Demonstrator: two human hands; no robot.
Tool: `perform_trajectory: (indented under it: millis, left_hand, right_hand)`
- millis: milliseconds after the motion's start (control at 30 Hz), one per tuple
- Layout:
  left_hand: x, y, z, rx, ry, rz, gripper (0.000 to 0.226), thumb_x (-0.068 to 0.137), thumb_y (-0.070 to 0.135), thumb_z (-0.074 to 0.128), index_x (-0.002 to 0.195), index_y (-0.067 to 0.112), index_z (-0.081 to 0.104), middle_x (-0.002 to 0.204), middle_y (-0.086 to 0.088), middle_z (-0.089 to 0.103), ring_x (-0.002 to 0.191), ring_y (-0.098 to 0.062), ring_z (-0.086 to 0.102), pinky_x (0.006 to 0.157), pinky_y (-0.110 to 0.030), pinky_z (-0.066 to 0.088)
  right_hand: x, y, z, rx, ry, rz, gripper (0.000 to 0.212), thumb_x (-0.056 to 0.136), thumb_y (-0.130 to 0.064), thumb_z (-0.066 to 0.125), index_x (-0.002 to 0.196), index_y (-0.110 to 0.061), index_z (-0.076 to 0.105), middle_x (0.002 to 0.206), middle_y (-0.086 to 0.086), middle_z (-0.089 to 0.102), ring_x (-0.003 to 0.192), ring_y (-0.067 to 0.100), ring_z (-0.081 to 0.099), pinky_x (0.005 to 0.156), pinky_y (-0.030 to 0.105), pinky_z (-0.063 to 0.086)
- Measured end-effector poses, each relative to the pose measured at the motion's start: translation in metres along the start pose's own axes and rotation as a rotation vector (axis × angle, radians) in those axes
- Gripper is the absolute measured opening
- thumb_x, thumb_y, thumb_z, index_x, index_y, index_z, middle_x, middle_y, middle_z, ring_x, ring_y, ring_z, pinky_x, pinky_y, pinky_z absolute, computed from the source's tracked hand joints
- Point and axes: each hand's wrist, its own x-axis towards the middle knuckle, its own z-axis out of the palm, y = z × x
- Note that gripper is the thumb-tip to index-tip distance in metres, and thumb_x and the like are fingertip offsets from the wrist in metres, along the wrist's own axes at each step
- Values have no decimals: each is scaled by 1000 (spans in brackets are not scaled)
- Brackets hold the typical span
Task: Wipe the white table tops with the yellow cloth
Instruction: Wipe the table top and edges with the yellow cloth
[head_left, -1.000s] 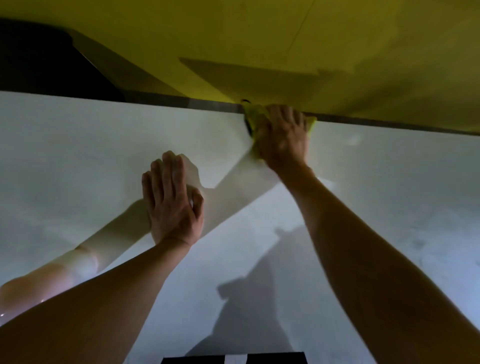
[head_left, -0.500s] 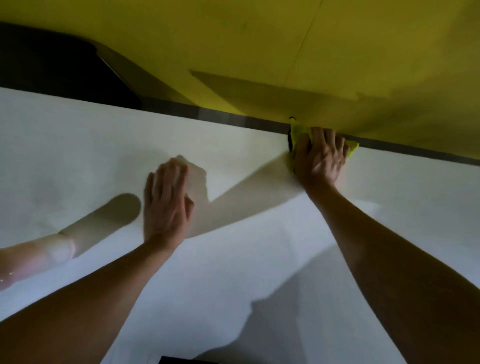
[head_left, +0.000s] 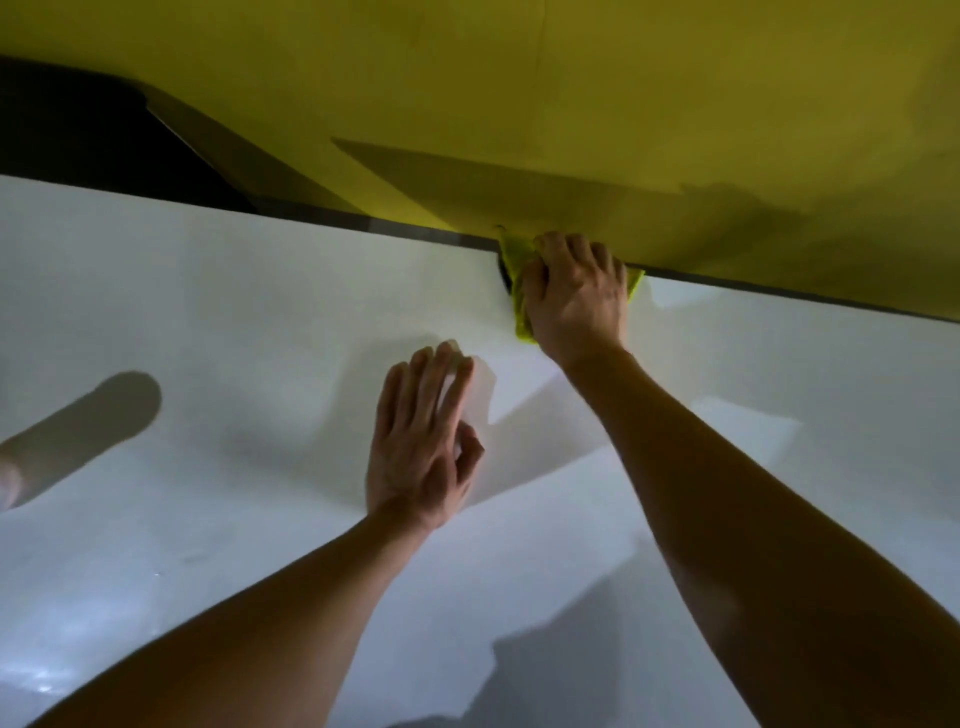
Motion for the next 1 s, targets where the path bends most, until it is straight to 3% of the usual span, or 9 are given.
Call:
perform_trajectory:
  millis: [133,233,333,467,600,733,900,1000]
  left_hand:
    - [2,1,0,6,-10,2,72,95,29,42,164,12,31,172,-13,25,159,-35,23,129,-55,20]
    - [3,4,1,14,-15,-6,72,96,29,40,164,12,30,172,-13,24,159,-35,22,129,-55,19]
    - [4,6,1,24,-11,-15,72,95,28,42,164,12,29,172,-13,24,159,-35,22,129,-55,18]
    - [3,6,1,37,-1,-13,73,93,27,46,164,12,32,172,-13,25,159,-35,23,129,-55,19]
    - [2,0,7,39,41,-3,72,94,27,44,163,11,33,171,-13,27,158,-35,25,128,-56,21]
    - [3,4,6,25,71,-2,71,93,25,45,162,10,35,171,-14,28,157,-37,27,128,-55,20]
    - [3,9,5,19,56,-2,69,97,25,41,164,11,31,172,-13,25,158,-37,24,129,-54,18]
    - [4,9,5,22,47,-17,70,97,27,37,164,11,29,172,-14,25,158,-37,23,130,-54,16]
  right_hand:
    - [-9,86,-39,-105,-17,130,32,94,-35,40,101,-13,62,102,18,62,96,40,56,81,44,40]
    - [-9,105,-53,-146,-73,194,33,101,-34,36,107,-9,56,107,22,58,101,38,52,86,45,36]
    - [1,65,-37,-207,-112,218,43,97,-38,29,113,-10,58,115,23,58,107,38,52,90,45,36]
    - [16,-30,-2,-158,-248,53,53,98,-56,32,121,-15,57,122,15,60,111,33,53,93,44,37]
    - [22,-69,15,-104,-248,-79,37,101,-42,36,124,-18,53,120,9,59,109,29,53,93,43,39]
    - [12,-26,-1,-74,-220,-85,42,98,-41,35,125,-17,55,120,10,60,109,31,54,91,40,38]
    - [-7,86,-41,-147,-130,90,45,93,-41,33,118,-16,60,115,16,62,105,36,55,87,42,36]
    - [-13,115,-53,-148,-97,185,48,96,-41,26,116,-13,59,113,16,60,104,36,54,90,43,36]
